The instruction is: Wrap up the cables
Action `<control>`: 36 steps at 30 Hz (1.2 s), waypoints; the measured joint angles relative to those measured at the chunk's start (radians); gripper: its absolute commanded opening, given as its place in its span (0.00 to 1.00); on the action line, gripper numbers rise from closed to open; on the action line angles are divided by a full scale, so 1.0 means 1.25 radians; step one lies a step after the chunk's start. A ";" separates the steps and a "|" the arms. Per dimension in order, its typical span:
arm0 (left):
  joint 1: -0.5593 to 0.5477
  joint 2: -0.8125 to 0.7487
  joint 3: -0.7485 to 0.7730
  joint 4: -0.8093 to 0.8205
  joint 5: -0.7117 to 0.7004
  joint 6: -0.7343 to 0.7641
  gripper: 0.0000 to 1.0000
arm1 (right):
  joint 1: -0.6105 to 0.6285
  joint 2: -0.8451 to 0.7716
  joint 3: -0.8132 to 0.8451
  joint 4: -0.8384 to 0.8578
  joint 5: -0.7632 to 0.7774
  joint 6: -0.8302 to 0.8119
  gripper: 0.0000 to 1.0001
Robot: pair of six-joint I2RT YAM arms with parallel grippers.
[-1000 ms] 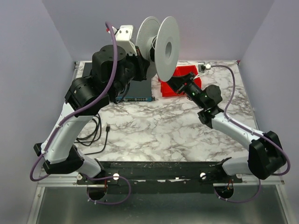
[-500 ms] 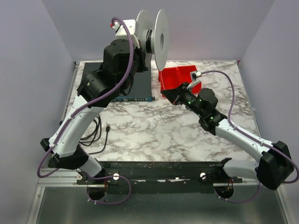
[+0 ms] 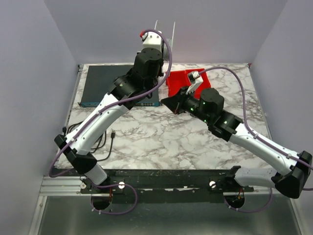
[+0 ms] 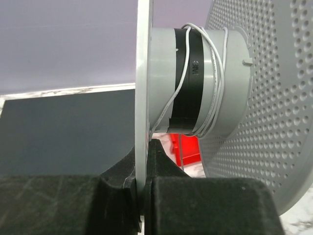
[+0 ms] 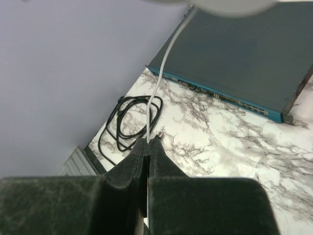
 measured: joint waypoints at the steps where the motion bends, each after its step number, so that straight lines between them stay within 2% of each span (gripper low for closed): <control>1: 0.003 0.000 -0.025 0.020 -0.006 0.012 0.00 | 0.003 -0.002 0.023 -0.029 0.008 -0.009 0.01; 8: 0.013 0.001 -0.176 0.094 -0.014 0.047 0.00 | 0.007 -0.009 0.180 -0.191 0.085 -0.086 0.01; 12: 0.011 -0.007 -0.237 0.103 0.018 0.049 0.00 | 0.007 0.012 0.272 -0.261 0.159 -0.144 0.01; 19: 0.008 -0.106 -0.400 0.128 0.100 0.052 0.00 | 0.007 0.098 0.386 -0.332 0.260 -0.246 0.01; 28: 0.004 -0.164 -0.507 0.122 0.210 0.070 0.00 | 0.007 0.143 0.402 -0.376 0.302 -0.298 0.01; 36: 0.012 -0.227 -0.598 0.121 0.317 0.094 0.00 | 0.005 0.145 0.390 -0.424 0.293 -0.323 0.01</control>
